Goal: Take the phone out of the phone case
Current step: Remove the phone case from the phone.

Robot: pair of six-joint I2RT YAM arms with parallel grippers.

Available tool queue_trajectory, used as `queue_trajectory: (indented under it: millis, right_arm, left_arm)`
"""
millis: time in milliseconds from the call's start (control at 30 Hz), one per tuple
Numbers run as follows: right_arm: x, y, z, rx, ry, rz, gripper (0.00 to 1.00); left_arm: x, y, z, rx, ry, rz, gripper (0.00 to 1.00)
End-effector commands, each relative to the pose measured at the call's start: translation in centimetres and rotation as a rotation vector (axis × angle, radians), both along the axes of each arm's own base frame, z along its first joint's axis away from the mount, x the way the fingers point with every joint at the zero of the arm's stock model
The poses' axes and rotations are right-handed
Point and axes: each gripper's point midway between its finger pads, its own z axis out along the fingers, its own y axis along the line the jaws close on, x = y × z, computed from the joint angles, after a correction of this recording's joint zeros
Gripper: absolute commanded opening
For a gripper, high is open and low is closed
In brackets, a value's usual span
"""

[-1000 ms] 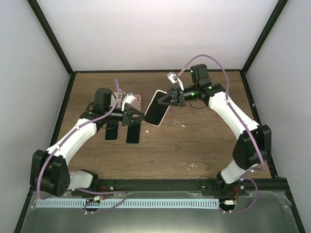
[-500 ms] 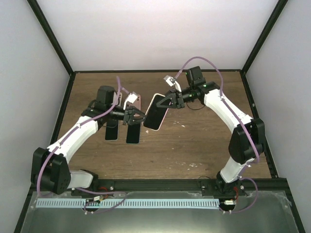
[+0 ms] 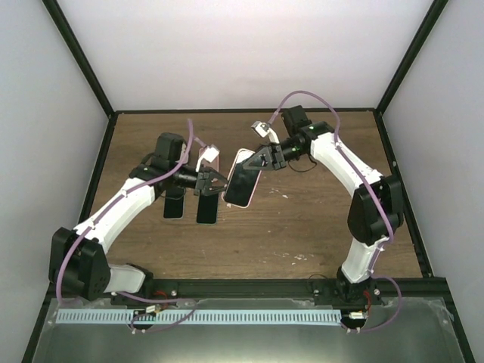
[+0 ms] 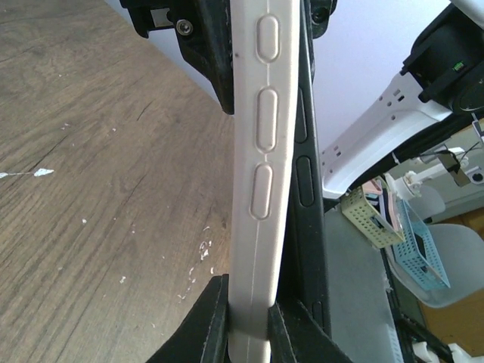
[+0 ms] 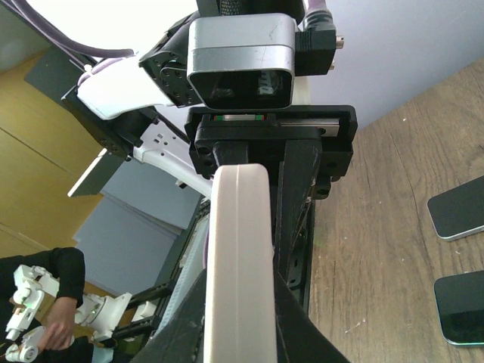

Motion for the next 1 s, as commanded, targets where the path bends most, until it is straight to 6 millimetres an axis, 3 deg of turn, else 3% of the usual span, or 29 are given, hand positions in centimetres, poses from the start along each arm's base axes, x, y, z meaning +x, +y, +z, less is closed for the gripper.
queue_trajectory:
  millis: [0,133,267,400,633,867,967]
  right_arm:
    - [-4.7,3.5,2.8,0.097,-0.04,0.18,0.01]
    - [-3.9,3.9,3.2,0.095,-0.054,0.173,0.01]
    - [-1.8,3.5,3.8,0.063,-0.101,0.115,0.11]
    - [1.8,2.0,5.0,0.031,-0.167,0.002,0.26]
    - [7.5,-0.4,7.3,-0.057,-0.343,-0.245,0.61]
    - [12.2,-2.1,7.6,-0.223,-0.56,-0.563,0.69]
    - [12.7,-2.3,7.0,-0.27,-0.604,-0.618,0.67]
  left_arm:
    - [0.3,-1.9,2.3,-0.072,-0.087,-0.039,0.06]
    - [-0.5,-1.8,3.0,-0.119,-0.038,-0.048,0.0]
    - [-0.3,-1.0,2.8,-0.125,0.022,-0.02,0.0]
    - [1.1,0.8,2.3,-0.147,0.098,0.067,0.0]
    - [4.5,3.2,1.0,-0.165,0.234,0.232,0.0]
    - [7.8,4.9,-0.5,-0.169,0.353,0.39,0.0]
    - [8.7,5.4,-1.0,-0.167,0.381,0.456,0.0]
